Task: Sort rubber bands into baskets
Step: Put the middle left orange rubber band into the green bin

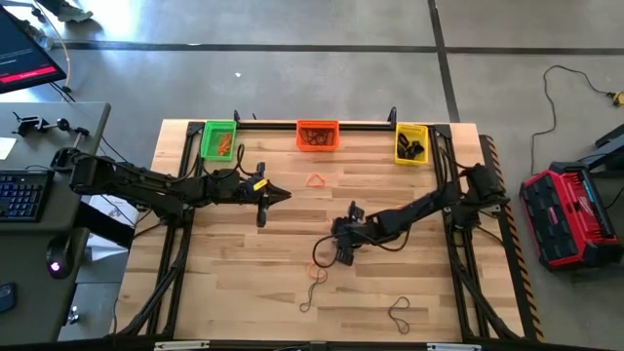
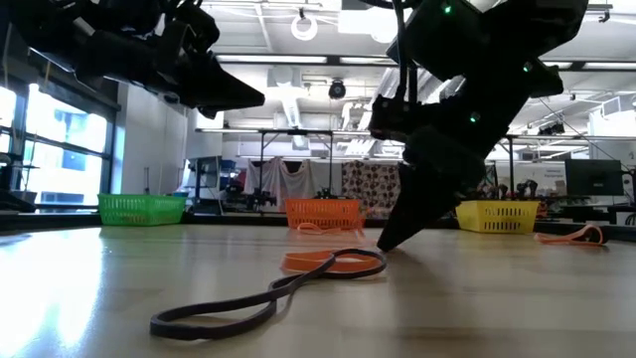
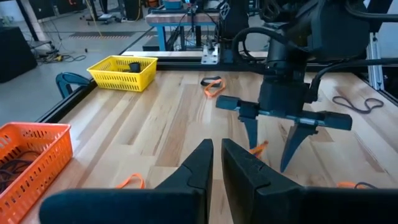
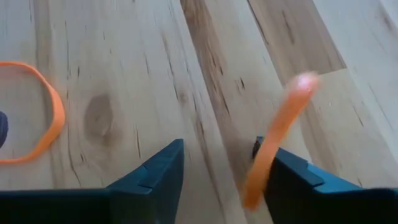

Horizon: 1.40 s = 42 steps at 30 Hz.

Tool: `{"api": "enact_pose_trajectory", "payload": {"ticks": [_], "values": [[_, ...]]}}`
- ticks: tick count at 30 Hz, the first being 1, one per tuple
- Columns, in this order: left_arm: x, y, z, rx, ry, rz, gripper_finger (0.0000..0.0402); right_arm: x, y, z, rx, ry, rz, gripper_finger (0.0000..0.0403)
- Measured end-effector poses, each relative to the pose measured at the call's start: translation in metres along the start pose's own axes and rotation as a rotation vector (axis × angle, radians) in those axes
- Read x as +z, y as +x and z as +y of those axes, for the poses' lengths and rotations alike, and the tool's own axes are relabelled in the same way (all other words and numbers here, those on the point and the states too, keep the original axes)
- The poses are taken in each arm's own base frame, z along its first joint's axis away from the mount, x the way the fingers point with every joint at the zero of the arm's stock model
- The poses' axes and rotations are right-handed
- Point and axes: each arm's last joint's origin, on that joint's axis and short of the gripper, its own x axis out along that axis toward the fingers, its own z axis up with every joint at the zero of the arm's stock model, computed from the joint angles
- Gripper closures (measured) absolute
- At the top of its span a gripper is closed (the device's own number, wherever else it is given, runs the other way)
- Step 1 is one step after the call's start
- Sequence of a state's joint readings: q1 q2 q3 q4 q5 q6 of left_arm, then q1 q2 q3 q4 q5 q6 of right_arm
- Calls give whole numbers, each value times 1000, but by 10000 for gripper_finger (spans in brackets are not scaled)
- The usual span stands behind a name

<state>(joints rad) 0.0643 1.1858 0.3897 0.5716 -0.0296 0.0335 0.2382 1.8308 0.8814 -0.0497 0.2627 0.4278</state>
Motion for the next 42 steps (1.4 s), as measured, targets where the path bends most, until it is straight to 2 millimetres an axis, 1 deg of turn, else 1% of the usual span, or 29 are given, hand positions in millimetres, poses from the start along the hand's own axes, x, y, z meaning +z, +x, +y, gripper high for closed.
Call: {"api": "enact_pose_trajectory", "payload": {"ticks": [3, 5, 8, 9, 10, 14, 17, 19, 22, 26, 30, 32, 34, 36, 39, 42], "values": [[0, 0, 0, 0, -4, 0, 378, 0, 1, -2, -3, -4, 8, 251], [0, 0, 0, 0, -4, 0, 378, 2, 1, -4, -3, -16, 3, 292], [0, 0, 0, 0, -10, -2, 378, 5, -2, -9, -12, -32, -8, 367], [0, 0, 0, 0, -17, -2, 378, 6, -4, -10, -20, -43, -12, 385], [0, 0, 0, 0, -25, -2, 378, 8, -7, -10, -21, -53, -24, 393], [-1, 0, -3, -11, -41, 3, 378, 18, -21, -12, -7, -60, -86, 381], [-4, 3, -9, -76, 6, 21, 378, 26, -31, -11, 9, -80, -139, 395], [-6, 8, -15, -107, 17, 38, 375, 31, -37, -11, 21, -96, -181, 400], [-9, 18, -23, -130, 27, 68, 364, 36, -42, -10, 35, -111, -229, 397], [-12, 38, -34, -123, 54, 106, 337, 42, -46, -8, 48, -133, -293, 401], [-16, 58, -46, -145, 130, 142, 303, 46, -47, -7, 59, -131, -334, 402], [-16, 67, -50, -114, 167, 147, 286, 47, -47, -7, 59, -145, -345, 402], [-16, 73, -51, -51, 198, 155, 271, 48, -48, -7, 61, -146, -355, 402], [-17, 77, -53, -30, 223, 161, 259, 48, -48, -6, 63, -146, -360, 402], [-16, 82, -59, -47, 266, 157, 249, 50, -48, -6, 68, -145, -372, 402], [-16, 81, -63, -65, 311, 160, 248, 50, -49, -6, 72, -145, -377, 402]]}}
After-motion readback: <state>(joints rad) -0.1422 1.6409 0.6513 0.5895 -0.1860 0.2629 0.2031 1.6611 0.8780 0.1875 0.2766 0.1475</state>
